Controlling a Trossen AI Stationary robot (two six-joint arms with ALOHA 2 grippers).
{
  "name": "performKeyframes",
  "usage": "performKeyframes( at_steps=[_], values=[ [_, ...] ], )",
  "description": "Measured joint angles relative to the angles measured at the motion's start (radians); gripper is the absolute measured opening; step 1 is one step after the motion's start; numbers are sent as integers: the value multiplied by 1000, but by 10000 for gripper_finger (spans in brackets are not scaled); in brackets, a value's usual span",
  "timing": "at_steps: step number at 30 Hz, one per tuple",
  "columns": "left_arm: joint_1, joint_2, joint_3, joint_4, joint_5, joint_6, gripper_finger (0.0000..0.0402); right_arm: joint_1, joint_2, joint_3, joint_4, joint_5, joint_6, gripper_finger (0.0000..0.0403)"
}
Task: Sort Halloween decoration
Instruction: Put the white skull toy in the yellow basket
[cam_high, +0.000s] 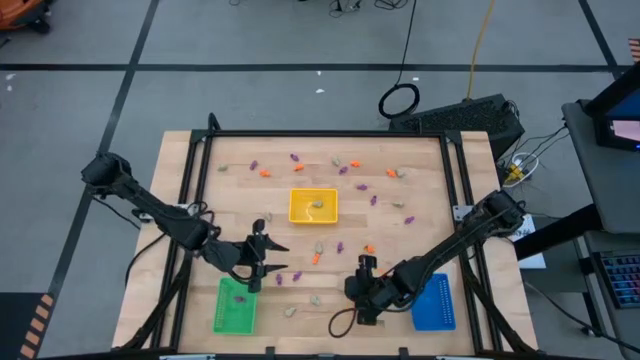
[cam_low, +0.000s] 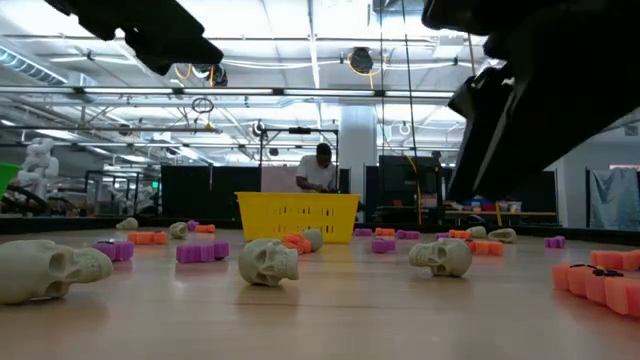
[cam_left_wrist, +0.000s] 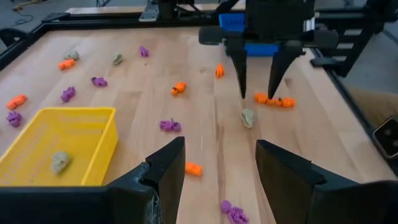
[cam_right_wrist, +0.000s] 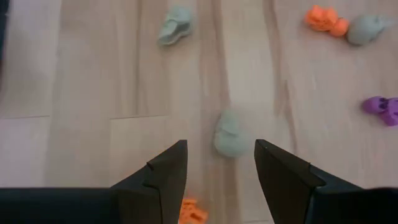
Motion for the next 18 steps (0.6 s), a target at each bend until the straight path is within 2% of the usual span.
performKeyframes(
  at_steps=[13, 18],
  values=[
    [0, 23, 0, 2, 0, 16, 193, -25, 84, 0, 32, 0, -1, 174],
    [0, 23, 0, 2, 0, 16, 193, -26, 85, 0, 32, 2, -2, 198]
  ],
)
